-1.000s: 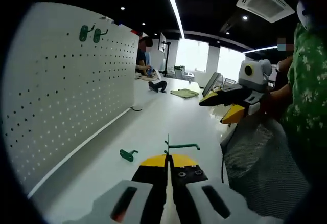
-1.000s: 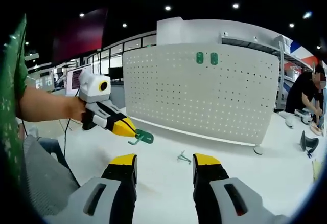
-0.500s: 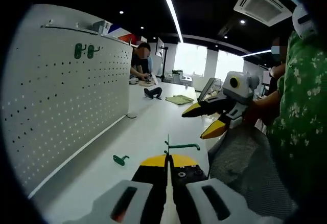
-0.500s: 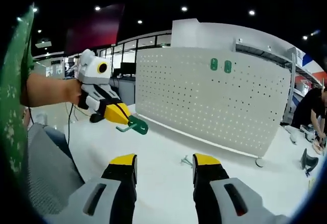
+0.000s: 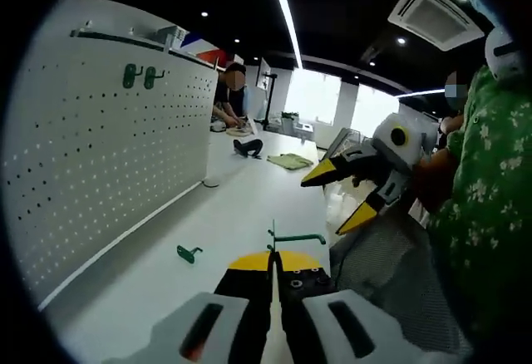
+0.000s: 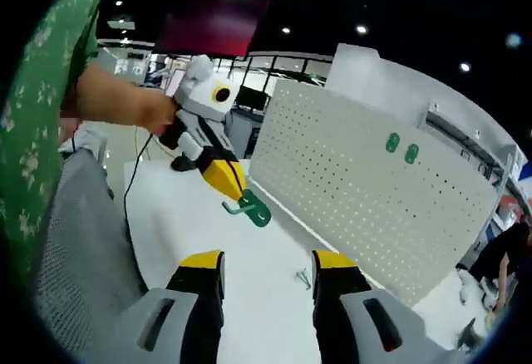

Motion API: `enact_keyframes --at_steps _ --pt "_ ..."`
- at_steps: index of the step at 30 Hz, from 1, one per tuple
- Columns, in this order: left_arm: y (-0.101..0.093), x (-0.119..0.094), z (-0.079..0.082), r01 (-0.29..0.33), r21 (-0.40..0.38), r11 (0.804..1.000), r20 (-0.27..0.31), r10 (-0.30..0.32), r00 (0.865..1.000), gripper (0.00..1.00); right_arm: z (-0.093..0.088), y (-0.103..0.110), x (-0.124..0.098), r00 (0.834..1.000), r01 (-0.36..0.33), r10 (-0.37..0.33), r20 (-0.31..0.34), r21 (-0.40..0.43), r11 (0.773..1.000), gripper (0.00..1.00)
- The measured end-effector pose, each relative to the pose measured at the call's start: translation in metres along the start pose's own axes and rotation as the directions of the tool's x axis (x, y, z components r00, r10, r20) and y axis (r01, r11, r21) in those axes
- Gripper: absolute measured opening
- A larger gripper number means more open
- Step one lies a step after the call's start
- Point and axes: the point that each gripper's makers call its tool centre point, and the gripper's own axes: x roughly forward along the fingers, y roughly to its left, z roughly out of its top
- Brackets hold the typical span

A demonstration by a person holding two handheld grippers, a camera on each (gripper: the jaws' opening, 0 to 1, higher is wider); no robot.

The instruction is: Insert the hook assembly into the mounting plate slot until the hook locks in place.

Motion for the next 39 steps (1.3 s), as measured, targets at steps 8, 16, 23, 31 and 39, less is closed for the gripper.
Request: enact_keyframes --at_steps 8,16,23,31,39 --pt "-0.007 0.005 -0.001 0.003 -0.051 0.999 -0.036 -0.004 0.999 0.02 0.019 0.004 0.010 0.999 -0.038 0.038 -0.005 -0.221 0.975 0.29" --pt "-0.012 0.007 0.002 0.005 -0.111 0.994 -0.034 -0.009 0.999 0.02 0.018 0.013 0.016 0.997 -0.081 0.074 -0.034 -0.319 0.944 0.21" --pt "-0.013 0.014 0.002 -0.006 -0.143 0.990 -0.054 -0.002 0.999 0.02 0.017 0.013 0.022 0.996 -0.082 0.066 -0.056 -0.380 0.921 0.15" --pt "-0.014 0.022 0.005 -0.027 -0.205 0.978 -0.062 0.015 0.998 0.02 0.012 0.009 0.025 0.996 -0.060 0.022 -0.088 -0.459 0.886 0.08" --pt "-0.013 0.027 0.005 -0.052 -0.252 0.966 -0.069 0.036 0.997 0.02 0.009 0.001 0.027 0.994 -0.043 -0.010 -0.113 -0.458 0.888 0.07"
